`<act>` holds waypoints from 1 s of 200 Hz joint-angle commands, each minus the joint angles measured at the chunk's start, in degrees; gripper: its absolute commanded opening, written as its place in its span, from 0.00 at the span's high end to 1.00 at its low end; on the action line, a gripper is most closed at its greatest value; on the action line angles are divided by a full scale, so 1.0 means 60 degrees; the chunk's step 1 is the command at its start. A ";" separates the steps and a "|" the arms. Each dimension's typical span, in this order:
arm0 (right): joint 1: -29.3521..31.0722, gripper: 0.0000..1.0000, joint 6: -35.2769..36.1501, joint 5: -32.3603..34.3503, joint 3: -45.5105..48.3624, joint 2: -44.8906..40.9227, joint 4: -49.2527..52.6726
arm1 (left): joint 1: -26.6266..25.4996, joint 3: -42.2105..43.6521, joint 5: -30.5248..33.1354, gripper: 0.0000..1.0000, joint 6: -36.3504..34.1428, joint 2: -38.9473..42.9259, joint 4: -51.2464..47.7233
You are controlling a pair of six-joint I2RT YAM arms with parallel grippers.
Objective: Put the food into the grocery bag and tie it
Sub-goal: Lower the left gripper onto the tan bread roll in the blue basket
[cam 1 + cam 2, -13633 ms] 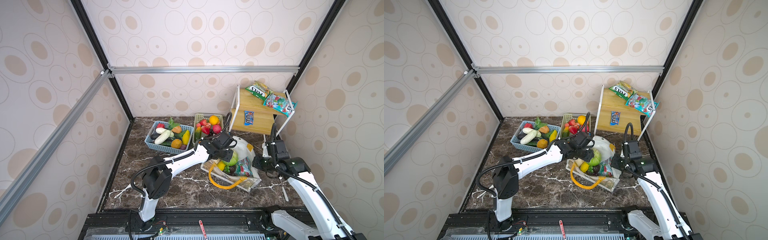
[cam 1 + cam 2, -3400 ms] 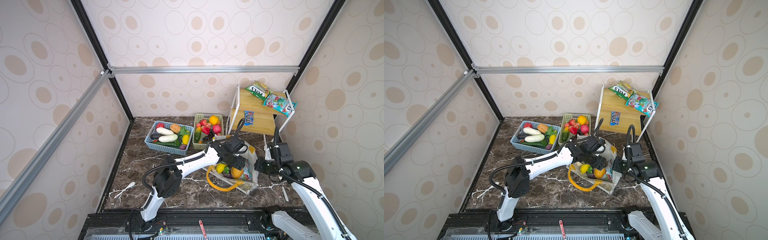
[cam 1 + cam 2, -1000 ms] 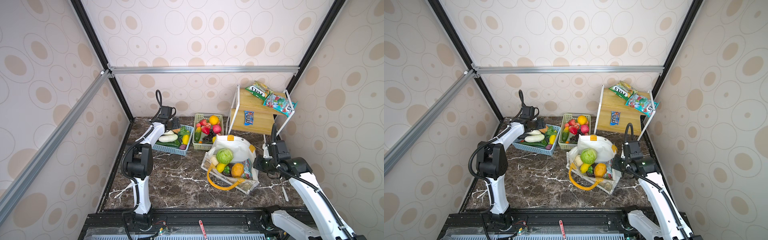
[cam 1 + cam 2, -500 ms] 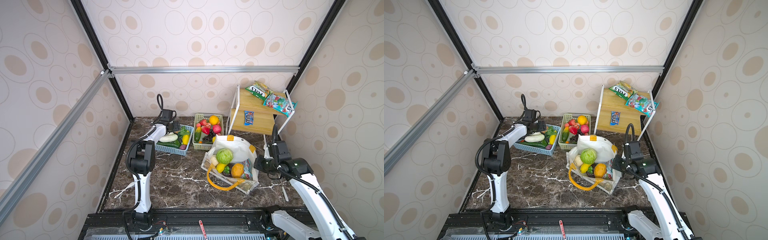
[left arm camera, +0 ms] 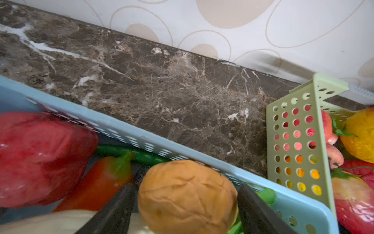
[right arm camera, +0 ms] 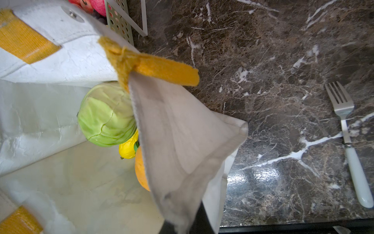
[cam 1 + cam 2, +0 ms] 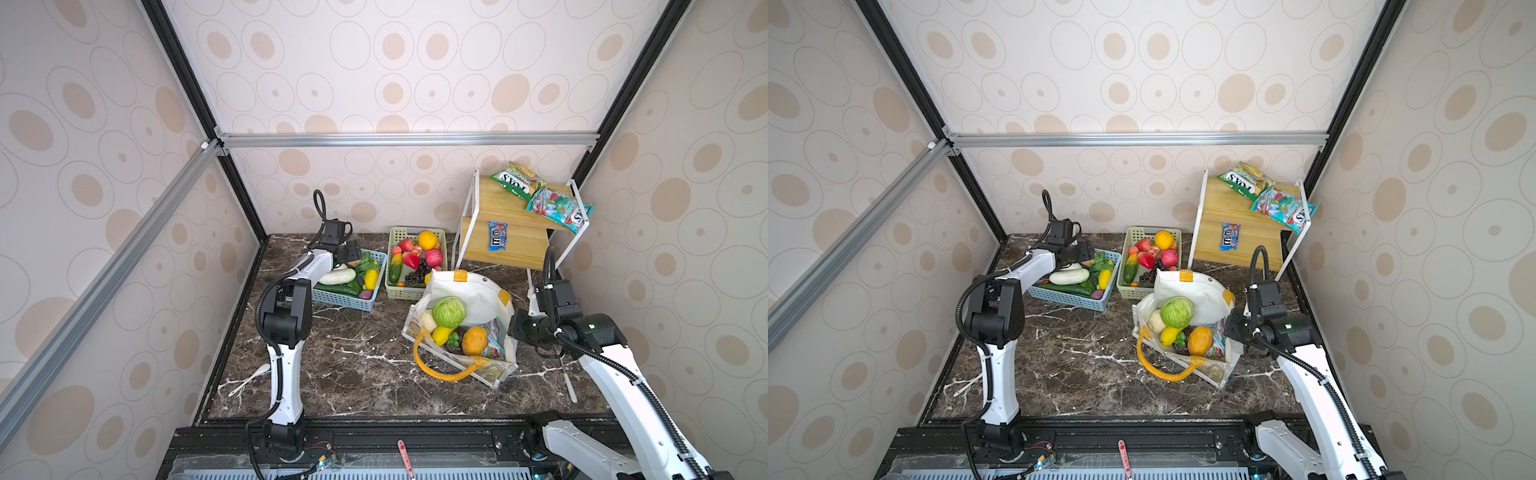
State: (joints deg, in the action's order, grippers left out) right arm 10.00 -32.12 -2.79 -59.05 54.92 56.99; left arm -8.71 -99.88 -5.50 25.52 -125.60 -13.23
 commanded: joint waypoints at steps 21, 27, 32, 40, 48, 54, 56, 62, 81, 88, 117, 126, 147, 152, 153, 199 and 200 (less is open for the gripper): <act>0.0003 0.91 -0.0059 0.0128 -0.0210 -0.0012 0.0360 | 0.0122 -0.0319 -0.0222 0.22 0.0157 -0.0407 0.0187; 0.0003 0.91 -0.0063 0.0124 -0.0216 -0.0012 0.0352 | 0.0135 -0.0292 -0.0251 0.23 0.0164 -0.0409 0.0219; 0.0003 0.91 -0.0079 0.0127 -0.0222 -0.0026 0.0348 | 0.0133 -0.0274 -0.0277 0.25 0.0178 -0.0406 0.0254; 0.0003 0.91 -0.0084 0.0106 -0.0229 -0.0019 0.0352 | 0.0129 -0.0246 -0.0323 0.26 0.0194 -0.0409 0.0297; 0.0011 0.91 -0.0100 0.0113 -0.0231 -0.0027 0.0354 | 0.0133 -0.0230 -0.0329 0.27 0.0212 -0.0409 0.0294; 0.0003 0.91 -0.0105 0.0111 -0.0220 -0.0027 0.0349 | 0.0128 -0.0226 -0.0326 0.29 0.0212 -0.0395 0.0301; 0.0003 0.91 -0.0109 0.0112 -0.0218 -0.0027 0.0353 | 0.0132 -0.0225 -0.0339 0.29 0.0214 -0.0384 0.0294; 0.0003 0.91 -0.0118 0.0099 -0.0219 -0.0027 0.0332 | 0.0133 -0.0193 -0.0344 0.30 0.0216 -0.0355 0.0326; 0.0003 0.91 -0.0146 0.0058 -0.0211 0.0015 0.0309 | 0.0134 -0.0105 -0.0336 0.34 0.0201 -0.0281 0.0388; 0.0003 0.91 -0.0155 0.0042 -0.0222 0.0016 0.0302 | 0.0139 -0.0084 -0.0329 0.36 0.0193 -0.0262 0.0384; 0.0003 0.91 -0.0159 0.0025 -0.0237 0.0032 0.0273 | 0.0157 -0.0031 -0.0314 0.42 0.0129 -0.0183 0.0346; 0.0004 0.91 -0.0159 0.0026 -0.0238 0.0018 0.0272 | 0.0149 -0.0003 -0.0300 0.43 0.0121 -0.0126 0.0353; 0.0003 0.91 -0.0175 0.0025 -0.0183 -0.0025 0.0279 | 0.0163 0.0068 -0.0246 0.45 0.0076 0.0064 0.0371; 0.0003 0.91 -0.0170 0.0026 -0.0180 -0.0040 0.0274 | 0.0155 0.0087 -0.0242 0.46 0.0065 0.0109 0.0380; 0.0003 0.91 -0.0177 0.0025 -0.0172 -0.0033 0.0273 | 0.0152 0.0090 -0.0241 0.46 0.0059 0.0114 0.0385; 0.0003 0.91 -0.0178 -0.0041 -0.0044 -0.0111 0.0222 | 0.0192 0.0156 -0.0218 0.50 -0.0019 0.0508 0.0314; 0.0003 0.91 -0.0189 -0.0045 -0.0045 -0.0113 0.0210 | 0.0192 0.0161 -0.0222 0.50 -0.0019 0.0518 0.0308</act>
State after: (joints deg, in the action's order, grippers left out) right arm 10.00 -32.49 -2.85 -59.13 54.94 57.19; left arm -8.51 -99.50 -7.68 26.37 -126.06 -10.94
